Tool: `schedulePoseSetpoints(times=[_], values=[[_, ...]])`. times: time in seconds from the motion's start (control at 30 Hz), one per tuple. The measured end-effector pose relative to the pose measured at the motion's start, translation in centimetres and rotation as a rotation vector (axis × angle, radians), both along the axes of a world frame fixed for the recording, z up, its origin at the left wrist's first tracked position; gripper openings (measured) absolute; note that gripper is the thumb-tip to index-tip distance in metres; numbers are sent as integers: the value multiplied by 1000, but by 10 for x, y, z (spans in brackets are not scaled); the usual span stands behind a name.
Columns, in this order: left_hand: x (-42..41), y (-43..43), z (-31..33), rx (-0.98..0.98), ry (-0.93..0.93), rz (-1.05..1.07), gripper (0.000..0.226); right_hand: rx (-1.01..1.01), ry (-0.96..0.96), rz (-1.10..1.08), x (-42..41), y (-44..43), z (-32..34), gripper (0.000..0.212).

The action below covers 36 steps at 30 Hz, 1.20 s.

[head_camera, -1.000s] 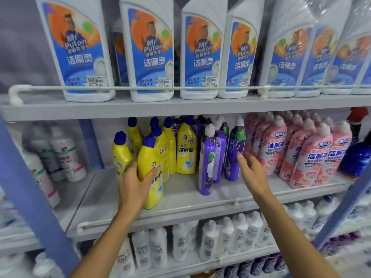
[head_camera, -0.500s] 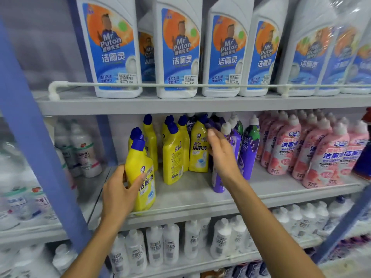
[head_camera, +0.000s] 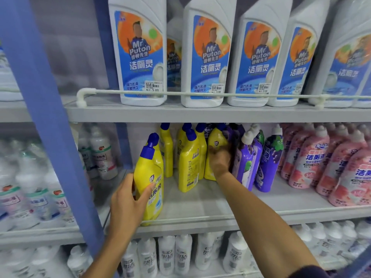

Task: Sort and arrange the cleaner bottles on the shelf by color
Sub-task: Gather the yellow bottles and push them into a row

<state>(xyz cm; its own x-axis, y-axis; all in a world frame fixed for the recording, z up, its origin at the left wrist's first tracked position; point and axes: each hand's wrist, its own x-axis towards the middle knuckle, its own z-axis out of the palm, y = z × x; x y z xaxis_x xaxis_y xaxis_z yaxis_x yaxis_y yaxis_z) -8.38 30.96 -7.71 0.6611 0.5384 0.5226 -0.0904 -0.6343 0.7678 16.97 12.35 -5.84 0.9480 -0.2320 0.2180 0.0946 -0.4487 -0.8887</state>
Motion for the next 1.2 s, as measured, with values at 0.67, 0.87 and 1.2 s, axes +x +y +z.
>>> schedulePoseSetpoints(times=[0.67,0.87,1.2], values=[[4,-5,-4,-59,-2,23,32,-170,-116,-53,-66,-6,-20,39],[12,2,-5,-94,9,45,30,-38,-206,36,-112,-16,-25,39],[37,24,-6,-97,25,143,34,-111,-260,345,-147,24,-33,33]])
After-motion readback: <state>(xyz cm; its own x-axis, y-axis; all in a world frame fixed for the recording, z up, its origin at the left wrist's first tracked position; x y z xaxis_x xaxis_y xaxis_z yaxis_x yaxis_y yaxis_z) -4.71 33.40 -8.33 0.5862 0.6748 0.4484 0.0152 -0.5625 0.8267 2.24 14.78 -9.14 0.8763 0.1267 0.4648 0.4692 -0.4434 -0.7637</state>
